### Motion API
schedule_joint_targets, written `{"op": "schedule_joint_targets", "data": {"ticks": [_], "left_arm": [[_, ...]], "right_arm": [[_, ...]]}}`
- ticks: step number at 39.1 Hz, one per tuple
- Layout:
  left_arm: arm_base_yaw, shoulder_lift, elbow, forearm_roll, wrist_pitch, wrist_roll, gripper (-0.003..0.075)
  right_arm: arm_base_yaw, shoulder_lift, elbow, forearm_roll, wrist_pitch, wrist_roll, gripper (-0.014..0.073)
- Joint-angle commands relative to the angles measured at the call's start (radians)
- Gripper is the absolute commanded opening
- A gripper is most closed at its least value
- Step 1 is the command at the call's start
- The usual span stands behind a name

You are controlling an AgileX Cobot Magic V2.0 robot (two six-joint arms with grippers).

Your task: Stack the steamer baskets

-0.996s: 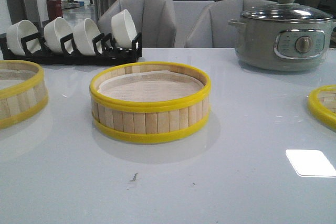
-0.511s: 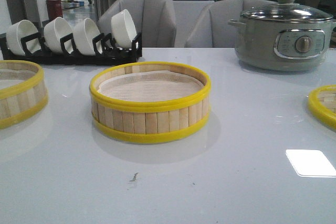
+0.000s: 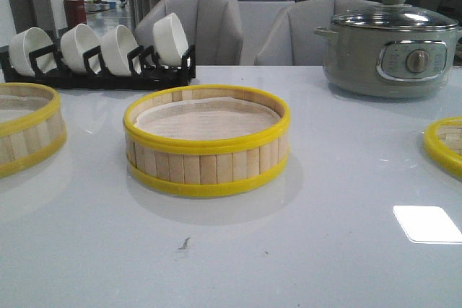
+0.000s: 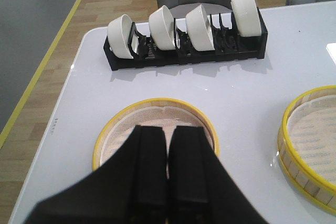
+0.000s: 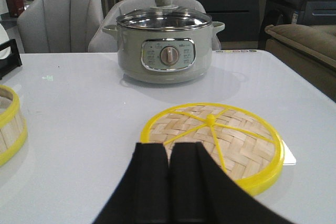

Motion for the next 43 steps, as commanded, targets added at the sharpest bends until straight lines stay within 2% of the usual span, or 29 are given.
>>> {"op": "schedule_joint_targets", "data": {"ticks": [1, 8, 13, 15, 17, 20, 23, 26, 32, 43], "left_arm": [[-0.004, -0.006, -0.038, 0.006, -0.077, 0.0, 0.0085], [-0.004, -0.006, -0.038, 0.006, -0.073, 0.0, 0.0085], [-0.004, -0.006, -0.038, 0.006, -0.073, 0.0, 0.0085], [-0.004, -0.006, -0.038, 0.006, -0.073, 0.0, 0.0085], [-0.004, -0.006, -0.038, 0.006, -0.077, 0.0, 0.0085], [-0.004, -0.006, -0.038, 0.008, -0.082, 0.0, 0.0085], [-0.004, -0.006, -0.038, 0.008, -0.084, 0.0, 0.0085], [-0.004, -0.006, -0.038, 0.008, -0.081, 0.0, 0.0085], [-0.004, -0.006, -0.038, 0.008, -0.063, 0.0, 0.0085], [-0.004, -0.006, -0.038, 0.008, -0.049, 0.0, 0.0085]], "right_arm": [[-0.002, -0.02, -0.016, 0.003, -0.119, -0.011, 0.0046], [-0.004, -0.02, -0.018, -0.056, -0.173, -0.046, 0.0046], [-0.004, -0.017, -0.107, -0.034, -0.189, 0.048, 0.0046], [-0.004, -0.001, -0.18, -0.03, -0.139, 0.063, 0.0046], [-0.004, 0.039, -0.274, -0.03, -0.014, 0.063, 0.0046], [-0.004, 0.168, -0.426, -0.03, 0.161, 0.062, 0.0046], [-0.004, 0.313, -0.56, -0.03, 0.242, 0.061, 0.0046], [0.017, 0.451, -0.674, -0.03, 0.242, 0.058, 0.0046], [0.029, 0.597, -0.832, -0.02, 0.257, 0.058, 0.0046], [0.029, 0.648, -0.861, -0.02, 0.227, 0.058, 0.0046]]}}
